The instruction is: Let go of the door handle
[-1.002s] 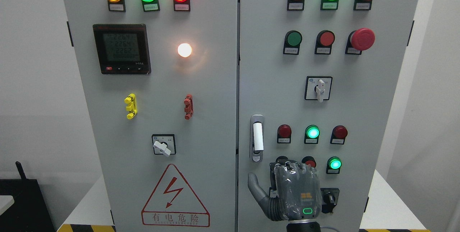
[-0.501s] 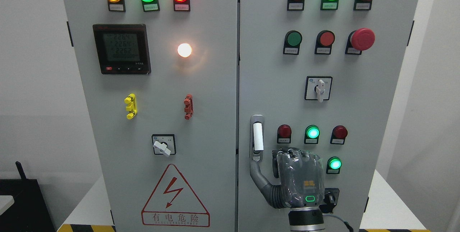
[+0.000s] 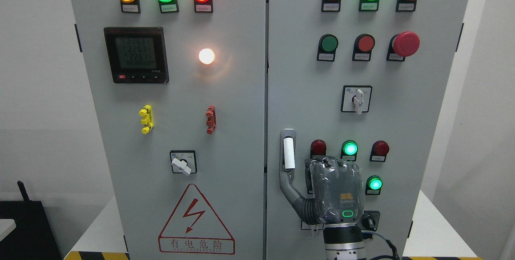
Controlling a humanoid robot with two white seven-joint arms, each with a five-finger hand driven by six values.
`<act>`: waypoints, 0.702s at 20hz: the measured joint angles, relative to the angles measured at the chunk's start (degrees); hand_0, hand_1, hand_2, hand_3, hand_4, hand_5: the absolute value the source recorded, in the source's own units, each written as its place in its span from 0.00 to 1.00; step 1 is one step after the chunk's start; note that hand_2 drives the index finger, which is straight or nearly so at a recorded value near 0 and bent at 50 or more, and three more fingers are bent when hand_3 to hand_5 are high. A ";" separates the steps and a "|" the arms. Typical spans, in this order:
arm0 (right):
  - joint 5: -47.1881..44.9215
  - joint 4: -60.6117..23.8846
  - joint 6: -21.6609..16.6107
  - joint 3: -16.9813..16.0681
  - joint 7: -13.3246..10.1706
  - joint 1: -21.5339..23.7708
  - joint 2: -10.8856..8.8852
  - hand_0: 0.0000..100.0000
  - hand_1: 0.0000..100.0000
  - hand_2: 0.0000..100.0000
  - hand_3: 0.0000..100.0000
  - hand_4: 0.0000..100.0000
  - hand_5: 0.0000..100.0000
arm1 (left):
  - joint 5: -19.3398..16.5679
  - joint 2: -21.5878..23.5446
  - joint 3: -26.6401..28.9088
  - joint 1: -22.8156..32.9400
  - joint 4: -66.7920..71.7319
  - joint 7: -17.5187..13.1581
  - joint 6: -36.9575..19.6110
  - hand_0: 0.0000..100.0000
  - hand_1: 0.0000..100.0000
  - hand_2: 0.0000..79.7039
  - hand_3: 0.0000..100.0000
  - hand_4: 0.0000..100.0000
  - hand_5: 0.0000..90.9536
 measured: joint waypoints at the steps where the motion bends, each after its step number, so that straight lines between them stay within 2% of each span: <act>1: 0.02 0.00 0.05 0.02 0.01 -0.06 0.01 0.26 0.43 1.00 1.00 1.00 0.96 | 0.00 0.00 0.00 0.00 0.00 0.00 0.00 0.12 0.39 0.00 0.00 0.00 0.00; 14: -0.03 0.22 0.12 0.25 1.46 -0.67 0.08 0.28 0.42 1.00 1.00 1.00 0.96 | 0.00 0.00 0.00 0.00 0.00 0.00 0.00 0.12 0.39 0.00 0.00 0.00 0.00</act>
